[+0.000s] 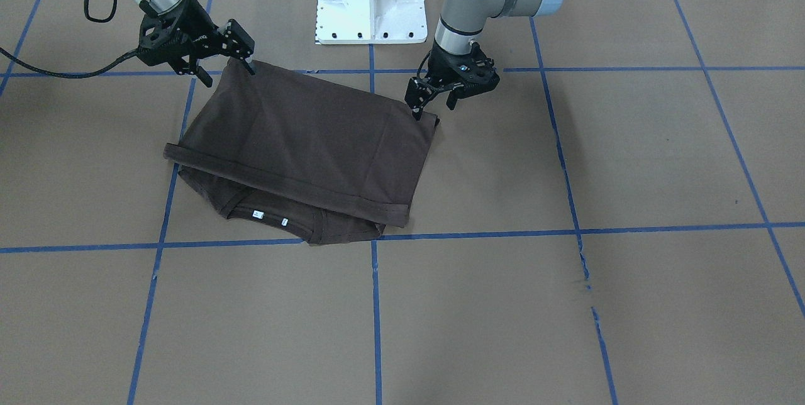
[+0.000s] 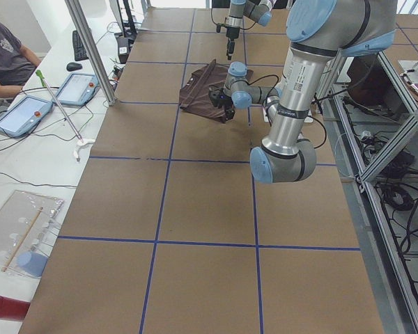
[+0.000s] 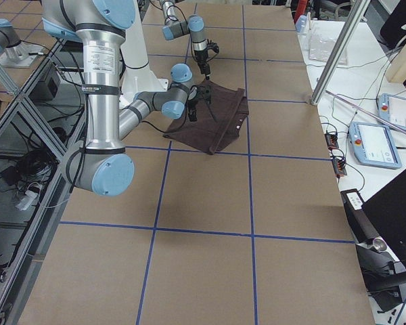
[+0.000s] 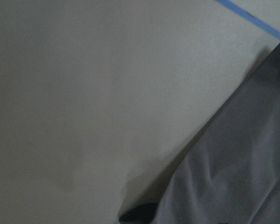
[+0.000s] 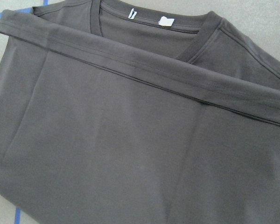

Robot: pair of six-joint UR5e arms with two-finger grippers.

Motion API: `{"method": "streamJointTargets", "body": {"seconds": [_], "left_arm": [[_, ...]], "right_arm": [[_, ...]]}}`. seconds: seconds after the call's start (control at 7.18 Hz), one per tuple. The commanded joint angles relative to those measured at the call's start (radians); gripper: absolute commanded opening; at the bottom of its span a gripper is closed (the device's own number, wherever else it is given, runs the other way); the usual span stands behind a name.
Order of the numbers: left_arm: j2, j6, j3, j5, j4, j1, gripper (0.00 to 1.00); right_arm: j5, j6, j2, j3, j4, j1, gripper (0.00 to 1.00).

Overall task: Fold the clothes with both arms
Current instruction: 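Grasp the shirt's side edge with the right gripper while the left gripper approaches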

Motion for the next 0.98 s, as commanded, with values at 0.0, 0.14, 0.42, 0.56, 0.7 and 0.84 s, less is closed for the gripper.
{"method": "streamJointTargets", "body": {"seconds": [0.0, 0.14, 0.42, 0.56, 0.7, 0.84], "left_arm": [[-0.023, -0.025, 0.033, 0.014, 0.002, 0.005, 0.79], [-0.021, -0.025, 0.049, 0.015, 0.0, 0.005, 0.62], [-0.017, -0.021, 0.04, 0.02, -0.002, 0.005, 0.0], [-0.018, -0.008, 0.034, 0.023, 0.0, 0.004, 0.0], [-0.018, -0.007, 0.034, 0.022, 0.003, 0.002, 0.0], [-0.017, -0.005, 0.034, 0.022, 0.003, -0.006, 0.0]], "right_arm": [[-0.001, 0.0, 0.0, -0.003, 0.0, 0.007, 1.0], [0.0, 0.0, 0.001, -0.008, 0.0, 0.008, 1.0], [0.0, 0.0, 0.002, -0.008, 0.0, 0.013, 1.0], [0.0, 0.0, 0.002, -0.008, 0.0, 0.016, 1.0], [0.0, 0.0, 0.002, -0.008, 0.0, 0.019, 1.0], [0.0, 0.0, 0.002, -0.008, 0.0, 0.021, 1.0]]}}
